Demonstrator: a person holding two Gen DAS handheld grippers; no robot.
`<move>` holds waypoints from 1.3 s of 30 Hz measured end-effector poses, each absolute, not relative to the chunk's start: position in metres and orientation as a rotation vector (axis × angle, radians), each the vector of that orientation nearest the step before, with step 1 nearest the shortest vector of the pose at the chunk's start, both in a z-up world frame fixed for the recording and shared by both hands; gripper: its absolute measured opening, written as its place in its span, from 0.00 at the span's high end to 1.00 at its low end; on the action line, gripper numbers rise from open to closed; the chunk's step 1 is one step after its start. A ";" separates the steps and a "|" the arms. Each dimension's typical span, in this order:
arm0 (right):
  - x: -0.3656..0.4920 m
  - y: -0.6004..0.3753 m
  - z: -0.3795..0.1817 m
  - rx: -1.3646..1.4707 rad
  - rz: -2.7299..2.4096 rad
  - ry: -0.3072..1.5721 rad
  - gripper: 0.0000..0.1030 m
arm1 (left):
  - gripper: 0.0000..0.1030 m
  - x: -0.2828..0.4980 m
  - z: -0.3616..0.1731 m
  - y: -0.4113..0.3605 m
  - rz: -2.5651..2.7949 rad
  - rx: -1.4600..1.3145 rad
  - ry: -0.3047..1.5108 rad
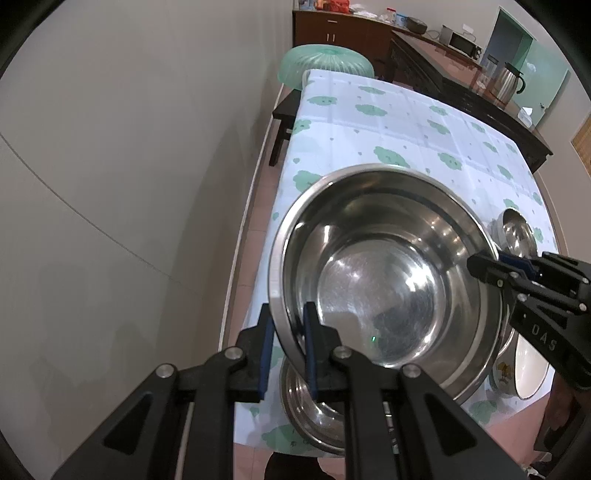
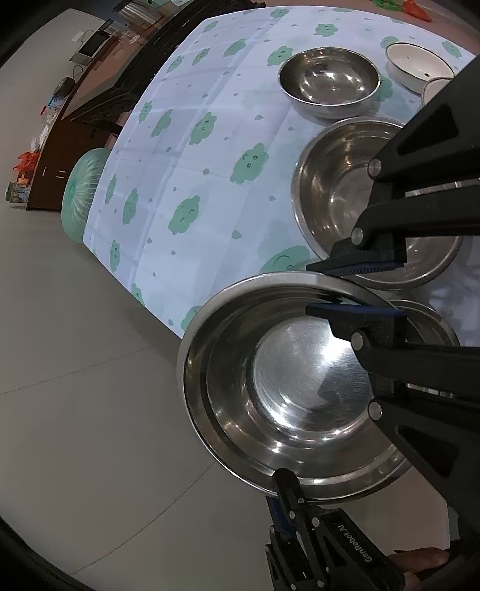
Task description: Organize plates and bowls
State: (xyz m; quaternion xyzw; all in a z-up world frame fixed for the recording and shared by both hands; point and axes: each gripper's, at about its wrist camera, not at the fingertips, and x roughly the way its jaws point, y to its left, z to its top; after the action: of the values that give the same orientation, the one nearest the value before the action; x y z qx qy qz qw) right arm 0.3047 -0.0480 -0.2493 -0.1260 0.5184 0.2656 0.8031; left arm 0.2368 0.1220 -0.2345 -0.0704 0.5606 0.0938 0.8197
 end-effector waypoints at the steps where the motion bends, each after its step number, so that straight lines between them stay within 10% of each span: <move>1: 0.303 -0.048 -0.250 -0.270 0.568 1.112 0.85 | 0.88 0.236 -0.235 0.122 0.199 -0.150 1.194; 39: 0.250 -0.053 -0.281 -0.279 0.545 1.181 0.85 | 0.88 0.184 -0.265 0.116 0.133 -0.109 1.272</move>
State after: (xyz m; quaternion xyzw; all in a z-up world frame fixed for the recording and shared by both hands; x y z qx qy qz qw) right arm 0.2497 -0.0530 -0.2807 -0.1296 0.5481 0.2529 0.7867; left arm 0.1837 0.1164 -0.2648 -0.0506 0.5934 0.0619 0.8010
